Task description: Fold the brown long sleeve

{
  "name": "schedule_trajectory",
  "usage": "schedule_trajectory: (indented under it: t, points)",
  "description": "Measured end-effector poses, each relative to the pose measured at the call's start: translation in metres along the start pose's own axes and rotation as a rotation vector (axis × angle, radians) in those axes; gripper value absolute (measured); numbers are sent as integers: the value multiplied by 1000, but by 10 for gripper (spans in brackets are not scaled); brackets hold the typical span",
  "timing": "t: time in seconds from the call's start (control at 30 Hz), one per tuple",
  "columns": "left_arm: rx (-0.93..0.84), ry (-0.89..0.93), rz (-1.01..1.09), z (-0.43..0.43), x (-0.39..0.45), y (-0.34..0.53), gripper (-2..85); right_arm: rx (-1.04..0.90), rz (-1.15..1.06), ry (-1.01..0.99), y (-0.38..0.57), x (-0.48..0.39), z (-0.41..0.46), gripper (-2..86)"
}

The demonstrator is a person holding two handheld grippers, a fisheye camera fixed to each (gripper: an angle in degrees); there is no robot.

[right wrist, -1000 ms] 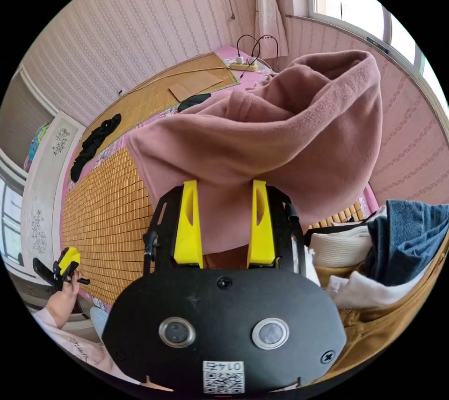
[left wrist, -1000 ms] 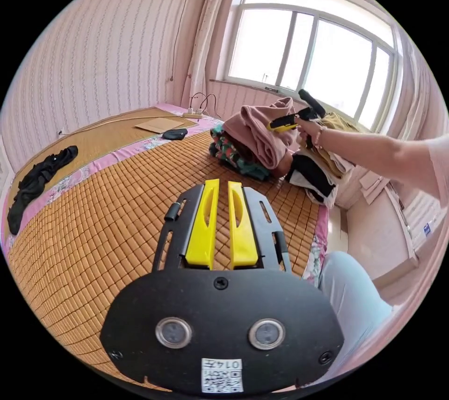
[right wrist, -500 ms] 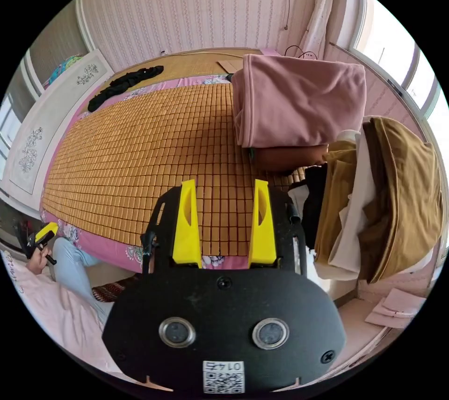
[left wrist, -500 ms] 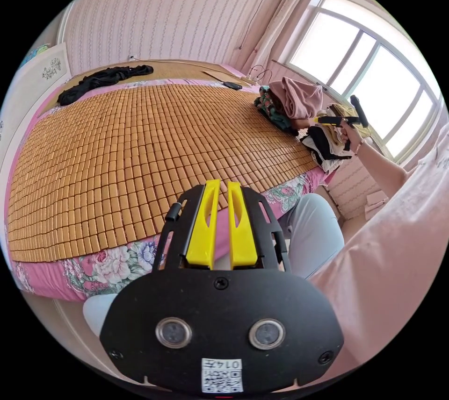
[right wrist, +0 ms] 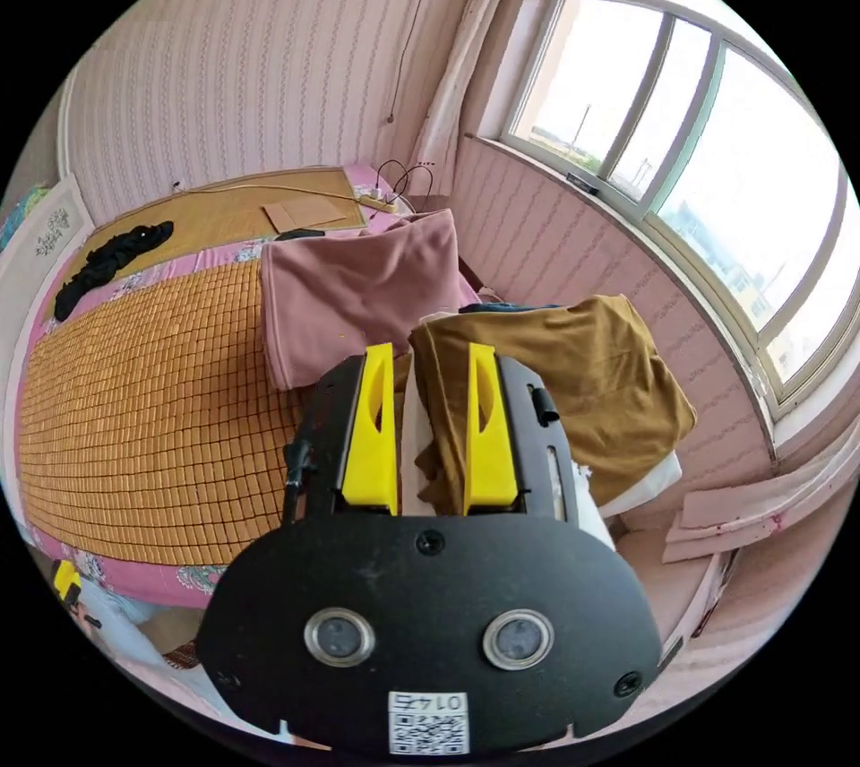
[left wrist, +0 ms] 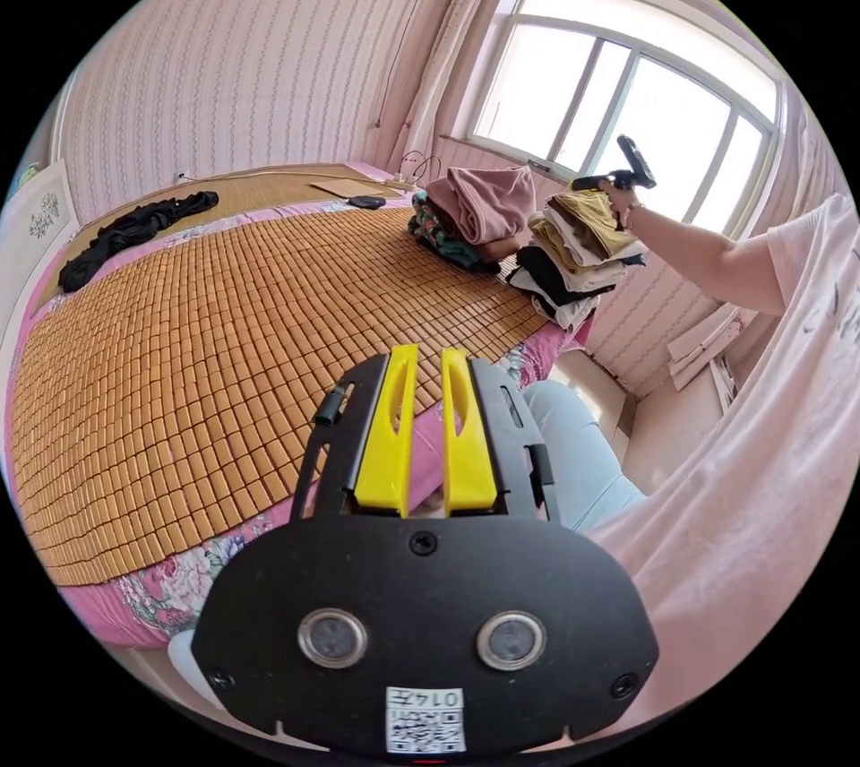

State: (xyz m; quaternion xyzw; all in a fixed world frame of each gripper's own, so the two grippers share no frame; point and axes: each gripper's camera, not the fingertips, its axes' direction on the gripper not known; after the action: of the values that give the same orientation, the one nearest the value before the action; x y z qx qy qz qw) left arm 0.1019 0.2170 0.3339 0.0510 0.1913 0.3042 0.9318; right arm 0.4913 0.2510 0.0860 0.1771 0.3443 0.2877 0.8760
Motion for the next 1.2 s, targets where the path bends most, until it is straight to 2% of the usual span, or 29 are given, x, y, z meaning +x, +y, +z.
schedule_trajectory:
  t: [0.1, 0.23, 0.3, 0.43, 0.53, 0.73, 0.9, 1.03, 1.13, 1.2]
  points:
    - [8, 9, 31, 1, 12, -10, 56, -172, 1, 30, 2, 8, 35, 101]
    - [4, 45, 84, 9, 22, -27, 73, -147, 48, -74, 18, 28, 25, 53]
    - [9, 66, 103, 12, 26, -38, 81, -47, 35, -137, 35, 39, -9, 40]
    - [52, 140, 179, 18, 42, -64, 86, 129, -6, -97, 70, 50, -78, 30]
    - [69, 197, 238, 19, 56, -79, 92, 277, 5, -214, 91, 71, -135, 25]
    - [121, 225, 277, -4, 67, -84, 108, 517, -118, -702, 95, 69, -216, 20]
    - [204, 83, 269, -48, 46, -72, 126, 507, -386, -1149, 60, -19, -225, 19]
    - [248, -186, 228, -106, -7, -61, 141, 401, -530, -1408, 43, -106, -201, 19]
    - [257, -394, 77, -167, -75, -41, 140, 327, -602, -1568, 27, -189, -182, 18]
    - [292, -453, -54, -211, -116, -16, 137, 304, -656, -1632, 13, -259, -181, 18]
